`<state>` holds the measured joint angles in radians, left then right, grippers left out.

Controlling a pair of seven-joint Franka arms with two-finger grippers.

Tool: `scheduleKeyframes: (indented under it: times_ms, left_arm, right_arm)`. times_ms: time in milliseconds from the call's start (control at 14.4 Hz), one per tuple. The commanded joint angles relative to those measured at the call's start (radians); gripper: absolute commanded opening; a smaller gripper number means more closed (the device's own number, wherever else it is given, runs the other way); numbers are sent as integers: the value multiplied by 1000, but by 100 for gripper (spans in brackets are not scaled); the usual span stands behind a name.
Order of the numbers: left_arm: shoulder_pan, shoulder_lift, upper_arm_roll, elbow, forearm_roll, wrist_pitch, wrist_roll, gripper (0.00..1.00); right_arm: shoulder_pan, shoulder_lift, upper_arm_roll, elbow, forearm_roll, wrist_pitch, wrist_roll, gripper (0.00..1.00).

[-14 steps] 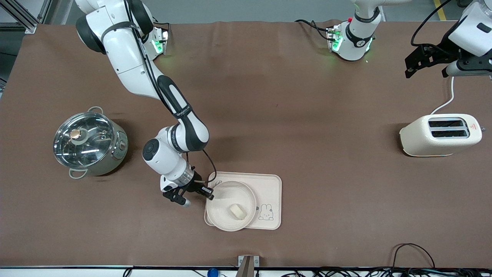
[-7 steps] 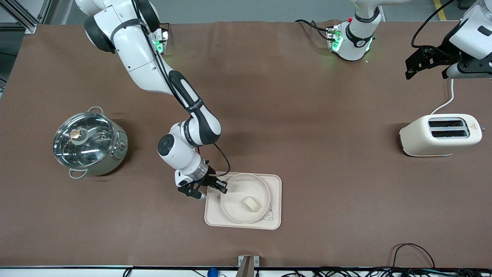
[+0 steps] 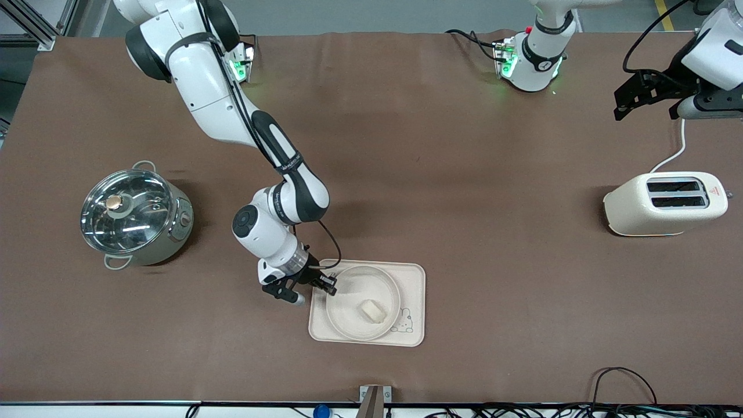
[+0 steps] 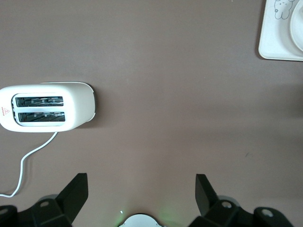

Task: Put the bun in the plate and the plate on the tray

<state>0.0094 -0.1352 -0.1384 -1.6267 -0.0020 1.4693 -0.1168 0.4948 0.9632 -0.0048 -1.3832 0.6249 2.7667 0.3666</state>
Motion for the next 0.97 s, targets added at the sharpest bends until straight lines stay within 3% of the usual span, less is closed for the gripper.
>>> scheduleKeyframes:
  times_ms: [0,69,554,762,900]
  left_arm:
    - [7,11,-1,10,-12,8,5,100]
    - [7,15,-1,11,-10,9,5,100]
    - [7,19,-1,11,-4,9,8,100]
    - [7,19,0,13,-3,9,12,100]
    - [7,20,-1,13,-1,9,12,100]
  right_arm:
    - [-5,-23,3,-31,21,-1,-11,91]
    - [-2,-30,3,-42,21,2,-8,100]
    - [-13,-202,3,-161,21,-36,35,100]
    - [-38,-329,0,-265,19,-53,29,100]
    - [-76,-432,-3,-322,6,-143,8,100]
